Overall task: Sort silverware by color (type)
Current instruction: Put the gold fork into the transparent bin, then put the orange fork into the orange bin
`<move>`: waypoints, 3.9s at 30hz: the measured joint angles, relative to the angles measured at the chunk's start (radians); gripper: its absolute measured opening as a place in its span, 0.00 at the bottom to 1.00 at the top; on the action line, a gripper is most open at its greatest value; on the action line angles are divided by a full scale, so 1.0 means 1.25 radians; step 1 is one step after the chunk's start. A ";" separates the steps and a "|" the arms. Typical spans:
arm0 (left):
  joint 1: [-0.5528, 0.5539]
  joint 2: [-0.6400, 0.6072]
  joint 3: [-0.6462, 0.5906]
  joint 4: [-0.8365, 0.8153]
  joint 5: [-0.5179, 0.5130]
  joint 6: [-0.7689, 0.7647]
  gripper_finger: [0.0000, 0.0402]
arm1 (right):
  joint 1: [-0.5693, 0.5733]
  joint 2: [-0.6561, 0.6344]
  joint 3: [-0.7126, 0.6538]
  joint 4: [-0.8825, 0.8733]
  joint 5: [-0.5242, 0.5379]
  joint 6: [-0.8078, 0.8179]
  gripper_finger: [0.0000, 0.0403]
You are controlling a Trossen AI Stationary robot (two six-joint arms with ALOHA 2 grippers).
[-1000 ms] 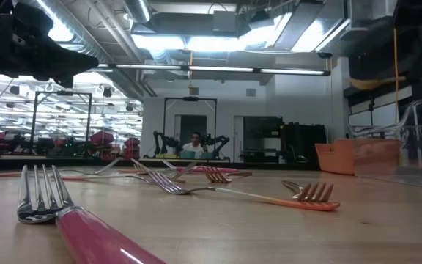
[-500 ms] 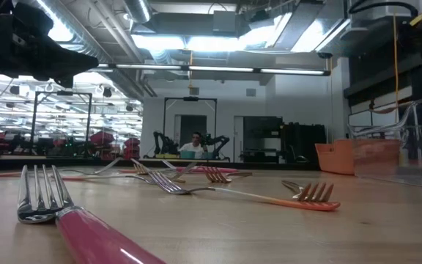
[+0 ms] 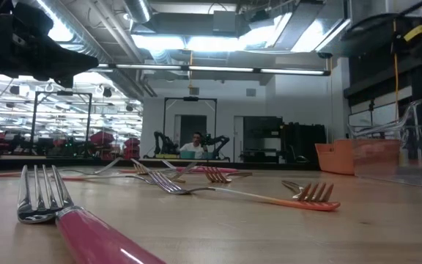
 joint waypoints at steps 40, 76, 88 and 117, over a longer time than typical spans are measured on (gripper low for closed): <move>0.000 0.000 0.000 0.000 0.000 0.000 0.00 | 0.000 0.306 0.000 0.009 0.000 -0.003 0.00; 0.000 0.000 0.000 0.000 0.000 0.000 0.00 | 0.000 0.306 0.000 0.007 0.000 -0.004 0.19; 0.000 0.000 0.000 0.000 0.000 0.000 0.00 | 0.000 0.305 0.000 0.005 -0.030 -0.045 0.27; 0.000 0.003 0.002 0.356 -0.002 0.000 0.00 | 0.000 0.271 0.247 -0.202 -0.002 -0.202 0.27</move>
